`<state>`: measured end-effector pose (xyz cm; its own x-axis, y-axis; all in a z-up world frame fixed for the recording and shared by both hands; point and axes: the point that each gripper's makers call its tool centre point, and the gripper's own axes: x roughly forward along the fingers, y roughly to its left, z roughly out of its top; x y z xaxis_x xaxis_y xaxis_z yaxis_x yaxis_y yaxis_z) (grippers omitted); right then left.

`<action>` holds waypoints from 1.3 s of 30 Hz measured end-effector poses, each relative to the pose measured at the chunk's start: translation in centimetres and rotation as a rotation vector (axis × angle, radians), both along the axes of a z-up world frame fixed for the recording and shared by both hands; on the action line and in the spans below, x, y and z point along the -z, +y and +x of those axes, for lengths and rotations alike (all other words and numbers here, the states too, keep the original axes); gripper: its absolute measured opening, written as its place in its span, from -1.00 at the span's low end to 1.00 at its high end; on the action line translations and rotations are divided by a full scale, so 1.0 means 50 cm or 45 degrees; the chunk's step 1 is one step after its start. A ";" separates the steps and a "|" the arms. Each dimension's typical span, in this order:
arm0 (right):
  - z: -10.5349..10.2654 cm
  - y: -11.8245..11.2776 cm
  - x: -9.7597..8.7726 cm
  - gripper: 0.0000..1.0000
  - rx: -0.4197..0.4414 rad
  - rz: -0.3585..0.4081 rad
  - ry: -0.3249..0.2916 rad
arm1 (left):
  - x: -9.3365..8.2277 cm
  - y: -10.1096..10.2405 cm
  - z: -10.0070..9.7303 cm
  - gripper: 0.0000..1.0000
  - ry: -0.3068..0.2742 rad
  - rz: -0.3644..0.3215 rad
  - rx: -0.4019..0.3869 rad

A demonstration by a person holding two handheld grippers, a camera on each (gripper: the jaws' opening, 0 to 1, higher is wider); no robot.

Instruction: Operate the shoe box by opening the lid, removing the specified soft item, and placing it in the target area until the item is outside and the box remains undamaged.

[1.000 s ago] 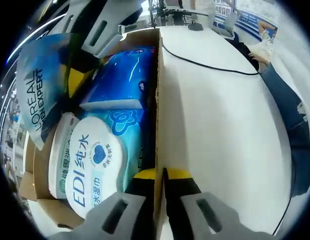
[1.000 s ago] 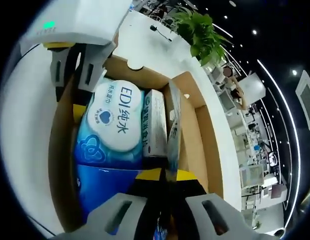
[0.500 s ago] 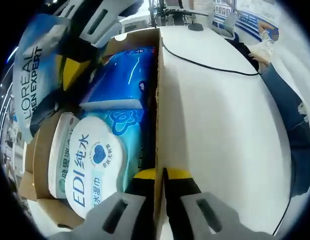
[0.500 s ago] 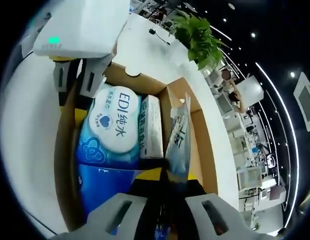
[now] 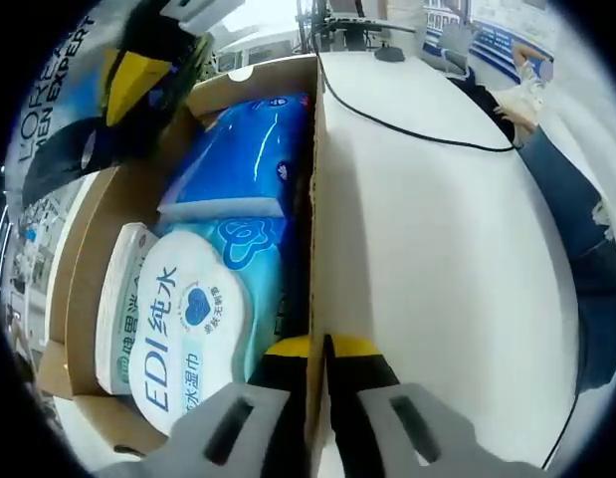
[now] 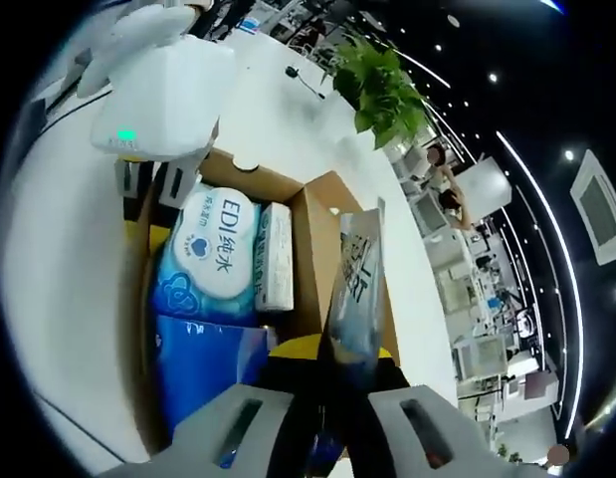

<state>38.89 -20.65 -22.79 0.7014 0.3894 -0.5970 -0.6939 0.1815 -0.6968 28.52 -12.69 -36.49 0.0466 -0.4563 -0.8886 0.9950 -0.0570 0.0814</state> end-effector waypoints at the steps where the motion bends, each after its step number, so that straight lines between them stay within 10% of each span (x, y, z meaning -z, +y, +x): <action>1: -0.003 -0.001 -0.010 -0.97 0.001 0.006 -0.005 | 0.001 0.000 0.000 -0.97 0.000 0.000 0.000; 11: -0.014 -0.054 -0.098 -0.97 0.075 0.038 -0.108 | 0.002 0.002 -0.001 -0.97 0.000 0.002 -0.001; 39: -0.079 -0.281 -0.095 -0.97 0.330 -0.048 -0.125 | 0.006 0.003 -0.001 -0.97 -0.006 0.003 0.006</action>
<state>34.94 -34.71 -18.04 0.8299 0.1681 -0.5320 -0.5565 0.3170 -0.7680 28.48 -12.52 -36.76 0.0483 -0.4542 -0.8896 0.9944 -0.0622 0.0858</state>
